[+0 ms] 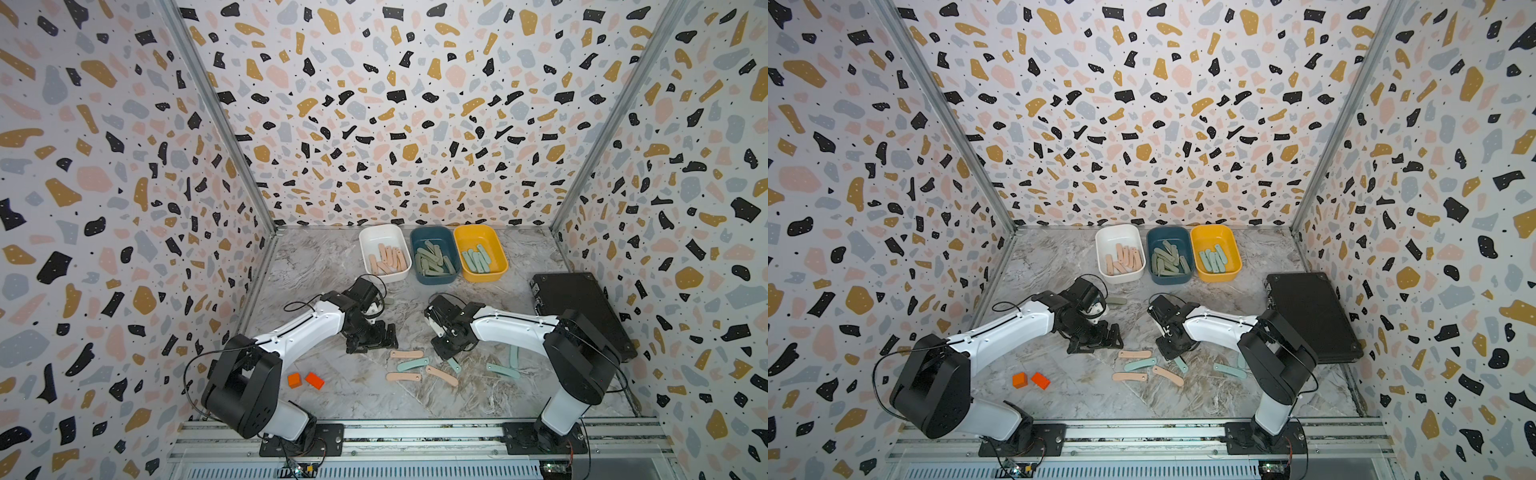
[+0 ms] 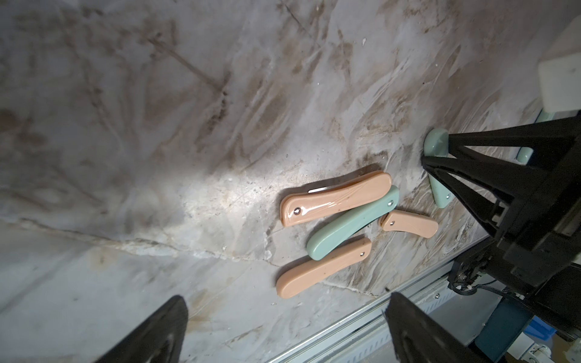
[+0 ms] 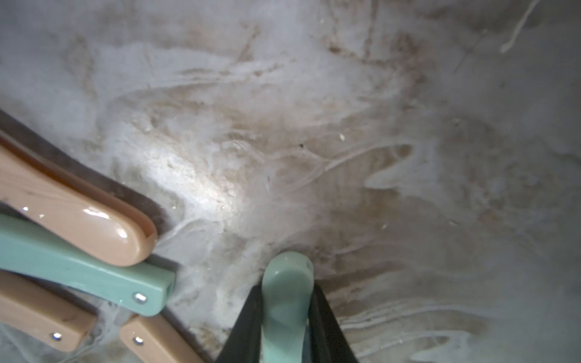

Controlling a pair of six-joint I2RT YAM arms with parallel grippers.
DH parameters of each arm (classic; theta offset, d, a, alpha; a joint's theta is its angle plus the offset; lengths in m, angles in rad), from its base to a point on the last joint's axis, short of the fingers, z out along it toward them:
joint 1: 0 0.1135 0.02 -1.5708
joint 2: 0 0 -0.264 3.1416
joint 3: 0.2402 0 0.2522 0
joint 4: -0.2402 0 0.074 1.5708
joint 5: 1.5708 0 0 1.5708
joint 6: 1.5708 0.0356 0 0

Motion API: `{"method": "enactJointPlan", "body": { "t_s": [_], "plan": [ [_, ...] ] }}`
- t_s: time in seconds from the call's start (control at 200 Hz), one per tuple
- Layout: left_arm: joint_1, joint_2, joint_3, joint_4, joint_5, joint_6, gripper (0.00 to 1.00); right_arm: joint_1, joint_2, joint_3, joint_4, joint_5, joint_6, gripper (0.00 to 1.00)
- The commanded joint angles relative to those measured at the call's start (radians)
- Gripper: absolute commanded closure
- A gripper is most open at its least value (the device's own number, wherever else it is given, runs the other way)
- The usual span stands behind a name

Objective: Place the fruit knives into the storage box by color
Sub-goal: Pick up the fruit knife from the center of the board, then place the fruit knife in the storage box.

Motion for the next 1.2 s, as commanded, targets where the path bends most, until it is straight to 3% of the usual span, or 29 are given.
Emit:
{"method": "enactJointPlan", "body": {
  "t_s": [0.0,0.185,0.36,0.616,0.856,1.036,1.196],
  "plan": [
    [-0.004,0.004,0.017,-0.008,-0.012,0.018,0.01,-0.021,-0.024,0.027,-0.073,0.066,0.007,0.86],
    [-0.004,0.020,0.071,-0.053,-0.005,0.065,0.01,-0.101,-0.053,0.134,-0.172,0.117,-0.050,0.86],
    [-0.004,0.028,0.102,-0.055,0.016,0.086,0.01,-0.275,-0.015,0.364,-0.218,0.158,-0.126,0.86],
    [-0.004,0.069,0.129,-0.068,0.039,0.102,0.01,-0.492,0.330,0.890,-0.232,0.203,-0.234,0.86],
    [-0.004,0.097,0.178,-0.114,0.017,0.140,0.01,-0.565,0.676,1.341,-0.349,0.139,-0.245,0.84],
    [-0.004,0.106,0.174,-0.112,0.009,0.146,0.01,-0.581,0.785,1.446,-0.362,0.099,-0.234,0.78],
    [-0.004,0.106,0.174,-0.109,0.003,0.140,0.01,-0.581,0.750,1.431,-0.383,0.090,-0.220,0.64]
  ]
}}
